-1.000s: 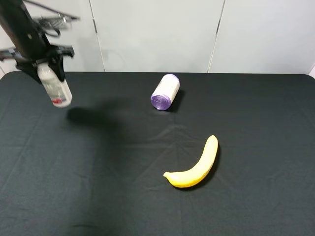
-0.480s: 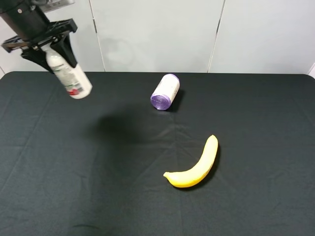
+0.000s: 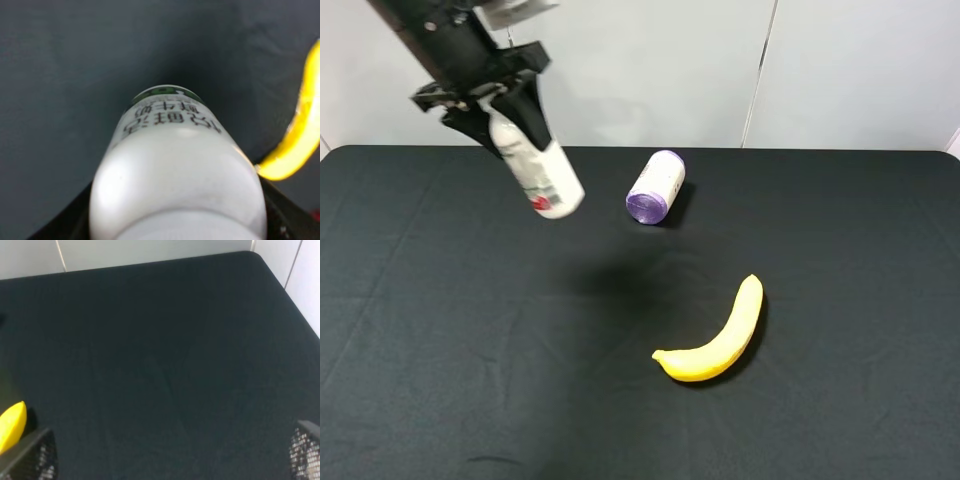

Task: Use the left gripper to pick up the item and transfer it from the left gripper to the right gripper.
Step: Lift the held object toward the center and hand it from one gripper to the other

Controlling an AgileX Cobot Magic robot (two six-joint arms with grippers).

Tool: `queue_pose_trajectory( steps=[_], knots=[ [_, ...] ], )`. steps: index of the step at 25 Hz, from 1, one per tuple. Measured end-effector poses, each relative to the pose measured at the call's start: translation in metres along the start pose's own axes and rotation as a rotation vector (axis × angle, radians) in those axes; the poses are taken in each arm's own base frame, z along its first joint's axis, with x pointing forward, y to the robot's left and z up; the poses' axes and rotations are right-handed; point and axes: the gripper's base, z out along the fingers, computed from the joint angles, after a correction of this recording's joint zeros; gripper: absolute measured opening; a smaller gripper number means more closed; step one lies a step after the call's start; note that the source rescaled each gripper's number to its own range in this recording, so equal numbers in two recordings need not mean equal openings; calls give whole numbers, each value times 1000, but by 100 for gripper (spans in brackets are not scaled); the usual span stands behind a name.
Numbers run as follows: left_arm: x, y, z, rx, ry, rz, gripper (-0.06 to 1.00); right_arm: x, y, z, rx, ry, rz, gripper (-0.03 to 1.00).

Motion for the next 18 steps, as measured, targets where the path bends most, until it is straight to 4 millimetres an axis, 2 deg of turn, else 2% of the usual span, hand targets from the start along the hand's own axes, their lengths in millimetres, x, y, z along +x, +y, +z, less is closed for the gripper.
queue_pose_trajectory(
  steps=[4,9,14,18],
  knots=[
    [3,-31,11,99,17,91,1,0,0,0,0,-1,0,100],
    [6,-58,15,241,8,169,1,0,0,0,0,-1,0,100],
    [7,-68,17,352,-11,210,1,0,0,0,0,-1,0,100],
    [15,-66,30,433,3,216,1,-1,2,0,-21,7,-13,100]
  ],
)
